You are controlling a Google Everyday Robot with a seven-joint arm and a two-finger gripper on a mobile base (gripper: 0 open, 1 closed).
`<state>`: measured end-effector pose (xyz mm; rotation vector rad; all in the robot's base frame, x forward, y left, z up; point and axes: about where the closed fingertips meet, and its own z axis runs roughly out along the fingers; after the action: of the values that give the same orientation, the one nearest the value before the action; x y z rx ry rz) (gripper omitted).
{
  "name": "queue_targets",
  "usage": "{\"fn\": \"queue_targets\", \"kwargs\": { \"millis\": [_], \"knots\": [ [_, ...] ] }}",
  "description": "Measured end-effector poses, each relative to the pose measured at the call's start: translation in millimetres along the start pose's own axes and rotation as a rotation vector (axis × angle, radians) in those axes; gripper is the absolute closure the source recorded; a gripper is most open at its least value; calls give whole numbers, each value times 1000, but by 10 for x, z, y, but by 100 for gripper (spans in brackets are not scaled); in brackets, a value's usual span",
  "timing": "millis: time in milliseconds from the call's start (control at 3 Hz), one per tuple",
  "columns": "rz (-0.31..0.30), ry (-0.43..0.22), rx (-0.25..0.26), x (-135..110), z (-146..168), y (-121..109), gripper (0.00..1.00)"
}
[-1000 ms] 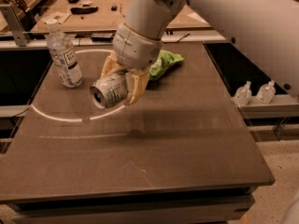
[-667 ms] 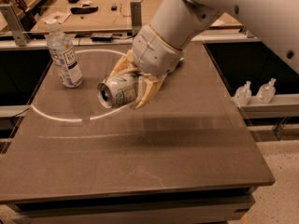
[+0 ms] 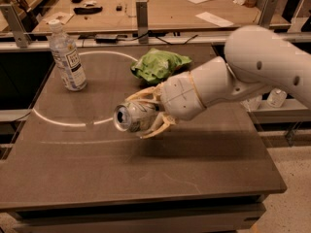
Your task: Place 7up can upright
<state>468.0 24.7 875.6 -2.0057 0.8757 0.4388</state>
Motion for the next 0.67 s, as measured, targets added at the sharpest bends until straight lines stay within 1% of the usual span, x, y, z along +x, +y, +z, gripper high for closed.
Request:
{"fn": "queue_targets", "kwargs": {
  "millis": [333,667],
  "knots": [
    [33,-89,212,123,88,18,100],
    [48,-203,432,105,-75,-42,100]
  ]
}}
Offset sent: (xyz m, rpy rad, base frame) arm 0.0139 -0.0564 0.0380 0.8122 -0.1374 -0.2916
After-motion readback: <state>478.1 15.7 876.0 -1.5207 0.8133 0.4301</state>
